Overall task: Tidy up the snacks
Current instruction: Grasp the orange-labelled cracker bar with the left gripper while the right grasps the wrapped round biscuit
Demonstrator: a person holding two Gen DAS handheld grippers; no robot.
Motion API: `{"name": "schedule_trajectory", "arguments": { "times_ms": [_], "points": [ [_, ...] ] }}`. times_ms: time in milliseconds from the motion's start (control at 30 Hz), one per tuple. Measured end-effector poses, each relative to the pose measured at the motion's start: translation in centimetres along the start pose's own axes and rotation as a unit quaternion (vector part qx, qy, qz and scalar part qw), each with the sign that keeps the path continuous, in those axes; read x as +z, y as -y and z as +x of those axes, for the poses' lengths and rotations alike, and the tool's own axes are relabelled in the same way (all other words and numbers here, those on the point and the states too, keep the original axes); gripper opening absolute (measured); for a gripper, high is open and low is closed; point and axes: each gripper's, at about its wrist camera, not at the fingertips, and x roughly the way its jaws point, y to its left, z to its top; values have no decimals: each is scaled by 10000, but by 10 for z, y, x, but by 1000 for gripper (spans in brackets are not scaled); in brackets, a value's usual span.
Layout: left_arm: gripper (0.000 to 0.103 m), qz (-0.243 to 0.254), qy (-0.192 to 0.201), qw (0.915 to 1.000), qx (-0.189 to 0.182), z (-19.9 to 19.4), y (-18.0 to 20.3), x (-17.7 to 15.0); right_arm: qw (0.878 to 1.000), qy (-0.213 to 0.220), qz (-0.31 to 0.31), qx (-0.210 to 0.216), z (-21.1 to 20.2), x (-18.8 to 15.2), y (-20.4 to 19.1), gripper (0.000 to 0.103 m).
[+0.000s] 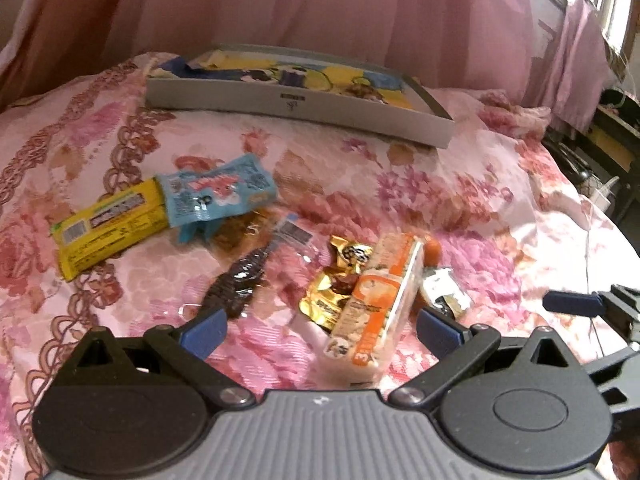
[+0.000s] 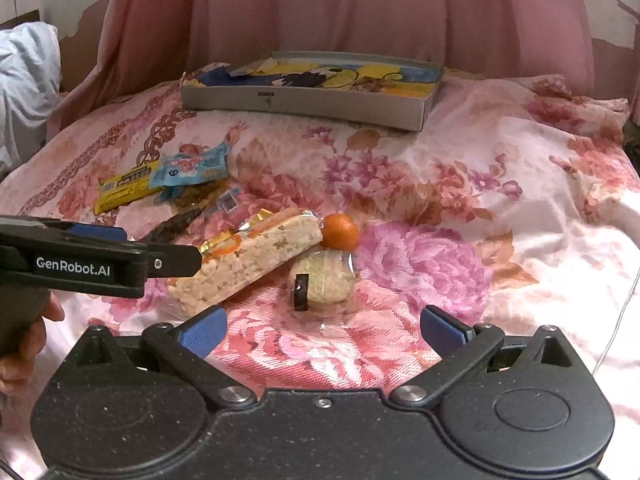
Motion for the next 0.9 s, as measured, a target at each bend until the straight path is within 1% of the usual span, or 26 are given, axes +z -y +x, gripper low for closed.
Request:
{"name": "schedule_trajectory", "arguments": {
  "times_ms": [267, 467, 567, 767, 900],
  "points": [
    [102, 420, -252, 9986, -183, 11, 9, 5, 9991, 2, -417, -69, 15, 1, 10, 102],
    [102, 711, -477, 9958, -319, 20, 14, 8, 9958, 109, -902, -86, 26, -3, 13, 102],
    [102, 751, -563, 9948, -390, 24, 14, 10, 9959, 65, -899, -10, 34, -3, 15, 100],
    [94, 740, -705, 9933, -544, 31, 11, 16, 9960, 58, -882, 149, 45, -2, 14, 97],
    [85, 779, -771, 9918, -664, 36, 12, 19, 9955, 90, -915, 223, 50, -1, 11, 94]
  ]
}}
